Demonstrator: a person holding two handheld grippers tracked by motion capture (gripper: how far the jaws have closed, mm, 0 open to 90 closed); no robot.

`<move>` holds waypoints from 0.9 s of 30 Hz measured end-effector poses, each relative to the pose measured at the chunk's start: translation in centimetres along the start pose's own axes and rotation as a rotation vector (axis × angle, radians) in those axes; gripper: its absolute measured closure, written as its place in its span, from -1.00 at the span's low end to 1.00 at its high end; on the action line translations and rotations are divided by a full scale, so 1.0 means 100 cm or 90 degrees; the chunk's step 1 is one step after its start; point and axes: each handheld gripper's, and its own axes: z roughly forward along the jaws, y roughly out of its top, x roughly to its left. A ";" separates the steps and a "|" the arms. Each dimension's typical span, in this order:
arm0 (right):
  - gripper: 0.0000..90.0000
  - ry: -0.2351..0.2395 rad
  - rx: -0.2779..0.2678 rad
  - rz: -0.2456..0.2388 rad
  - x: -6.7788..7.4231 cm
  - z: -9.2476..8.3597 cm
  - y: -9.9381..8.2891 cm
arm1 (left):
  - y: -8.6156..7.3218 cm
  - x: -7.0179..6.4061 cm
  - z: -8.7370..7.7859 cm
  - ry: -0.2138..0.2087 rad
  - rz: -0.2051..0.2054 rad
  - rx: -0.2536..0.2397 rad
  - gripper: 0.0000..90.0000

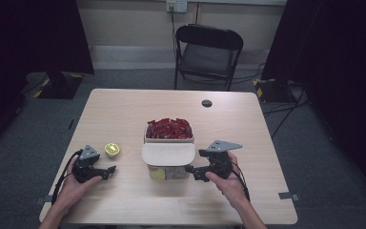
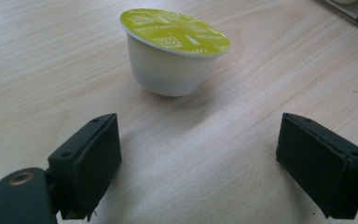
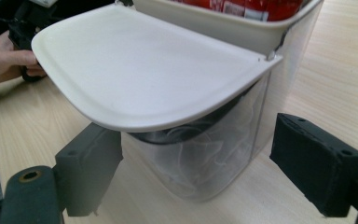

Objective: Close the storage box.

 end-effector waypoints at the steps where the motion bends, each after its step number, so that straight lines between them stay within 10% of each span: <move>1: -0.65 -0.001 0.003 0.001 0.000 0.000 -0.001 | 0.000 0.000 0.000 0.000 0.000 0.000 -0.70; 27: -0.62 -0.053 0.015 0.015 -0.017 -0.009 -0.016 | 0.000 0.000 0.000 0.000 0.000 0.000 -0.70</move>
